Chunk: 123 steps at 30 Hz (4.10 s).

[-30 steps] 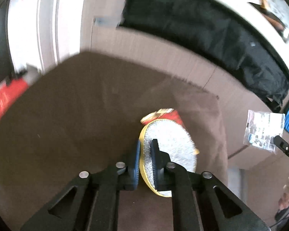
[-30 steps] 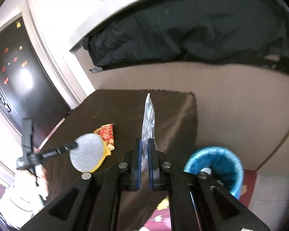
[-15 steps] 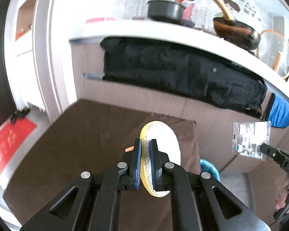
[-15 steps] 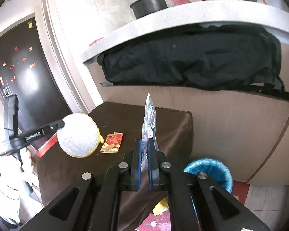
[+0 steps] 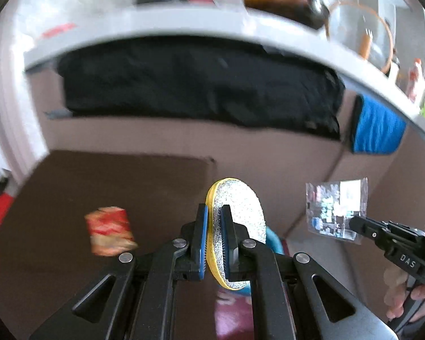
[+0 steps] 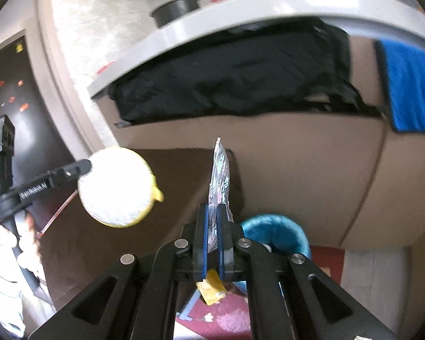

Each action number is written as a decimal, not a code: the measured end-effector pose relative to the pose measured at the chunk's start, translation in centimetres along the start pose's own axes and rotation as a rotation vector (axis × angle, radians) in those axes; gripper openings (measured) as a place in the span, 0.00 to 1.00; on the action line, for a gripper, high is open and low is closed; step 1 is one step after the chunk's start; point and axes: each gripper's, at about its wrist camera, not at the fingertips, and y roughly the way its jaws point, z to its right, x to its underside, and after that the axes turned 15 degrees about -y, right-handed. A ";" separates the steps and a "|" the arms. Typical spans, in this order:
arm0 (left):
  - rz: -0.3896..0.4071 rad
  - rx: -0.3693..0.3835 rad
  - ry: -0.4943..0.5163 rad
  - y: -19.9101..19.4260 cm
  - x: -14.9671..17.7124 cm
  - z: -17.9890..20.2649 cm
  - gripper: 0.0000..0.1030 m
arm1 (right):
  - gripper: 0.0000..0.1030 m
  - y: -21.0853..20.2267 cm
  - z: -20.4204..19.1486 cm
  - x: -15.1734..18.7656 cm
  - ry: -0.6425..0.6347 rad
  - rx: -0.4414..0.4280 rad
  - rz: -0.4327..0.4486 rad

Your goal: Collect trash

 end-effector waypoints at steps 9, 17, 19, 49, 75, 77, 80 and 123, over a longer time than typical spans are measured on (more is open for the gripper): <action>-0.259 -0.068 0.108 16.3 5.6 6.0 0.09 | 0.05 6.7 7.9 7.3 0.186 -0.014 -0.158; -0.380 -0.170 0.161 25.8 7.5 6.7 0.09 | 0.05 16.5 12.7 12.3 0.317 -0.068 -0.288; -0.414 -0.173 0.143 27.5 7.9 6.5 0.10 | 0.06 18.4 13.3 12.9 0.327 -0.075 -0.313; -0.122 -0.012 0.109 2.4 6.5 3.8 0.53 | 0.29 4.7 2.8 11.0 0.214 0.116 -0.188; 0.227 -0.078 0.037 -23.2 16.4 -4.2 0.53 | 0.34 -16.6 -22.4 12.4 -0.156 0.400 0.127; 0.223 -0.093 0.032 -23.2 16.5 -4.5 0.53 | 0.34 -17.3 -22.7 12.7 -0.151 0.412 0.162; 0.215 -0.105 0.029 -23.0 16.6 -4.9 0.53 | 0.35 -17.5 -22.7 12.7 -0.142 0.425 0.173; 0.144 -0.129 0.047 -21.8 16.9 -4.5 0.53 | 0.36 -15.9 -21.1 13.5 -0.087 0.370 0.088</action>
